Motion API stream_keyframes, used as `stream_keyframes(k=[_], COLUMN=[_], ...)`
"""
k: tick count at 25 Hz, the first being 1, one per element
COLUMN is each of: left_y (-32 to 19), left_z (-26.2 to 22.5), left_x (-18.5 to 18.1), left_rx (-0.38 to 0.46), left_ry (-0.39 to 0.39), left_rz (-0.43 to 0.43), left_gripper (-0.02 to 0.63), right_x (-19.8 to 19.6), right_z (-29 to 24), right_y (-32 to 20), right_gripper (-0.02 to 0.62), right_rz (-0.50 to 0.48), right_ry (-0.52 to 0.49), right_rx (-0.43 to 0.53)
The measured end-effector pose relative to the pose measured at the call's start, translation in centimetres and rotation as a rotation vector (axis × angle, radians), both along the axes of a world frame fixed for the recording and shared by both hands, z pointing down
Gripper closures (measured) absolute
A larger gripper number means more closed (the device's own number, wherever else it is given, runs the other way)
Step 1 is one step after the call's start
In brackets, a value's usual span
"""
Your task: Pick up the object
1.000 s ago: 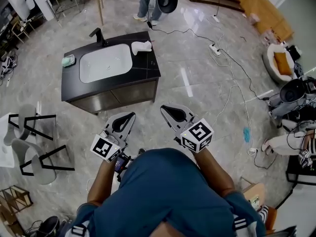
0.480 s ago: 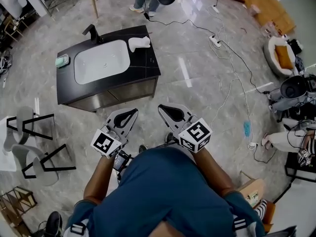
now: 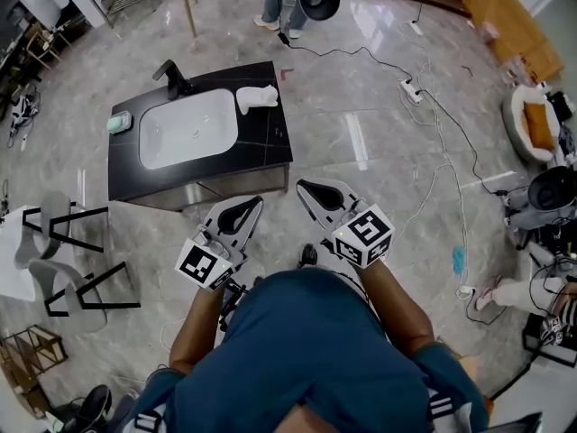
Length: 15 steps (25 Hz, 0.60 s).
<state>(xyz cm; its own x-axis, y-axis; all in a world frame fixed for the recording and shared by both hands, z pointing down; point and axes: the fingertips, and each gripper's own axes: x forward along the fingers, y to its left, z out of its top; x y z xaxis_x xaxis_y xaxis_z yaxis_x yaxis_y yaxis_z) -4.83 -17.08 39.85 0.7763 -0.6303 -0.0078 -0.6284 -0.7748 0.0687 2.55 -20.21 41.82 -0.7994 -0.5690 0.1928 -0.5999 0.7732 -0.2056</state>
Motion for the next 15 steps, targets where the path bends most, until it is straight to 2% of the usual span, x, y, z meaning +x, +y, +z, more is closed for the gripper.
stream_keyframes(k=[4,11,15], left_y=[-1.7,-1.8,-1.6], left_z=[-0.1,0.3,0.8], left_x=[2.1,2.9,2.5], left_rx=[0.017,-0.001,-0.018], left_ry=[-0.031,-0.066,-0.1], left_rz=[0.018,-0.045,-0.074], left_gripper=[0.603,0.603,0.603], right_x=[1.0,3.3,2.9], right_z=[0.2,0.8,1.7], right_y=[-1.5,-2.0,-2.8], right_gripper=[0.581,0.581,0.581], right_rz=[-0.024,-0.056,-0.092], right_ry=[-0.005,-0.022,-0.008], right_rx=[0.0,-0.017,-0.024])
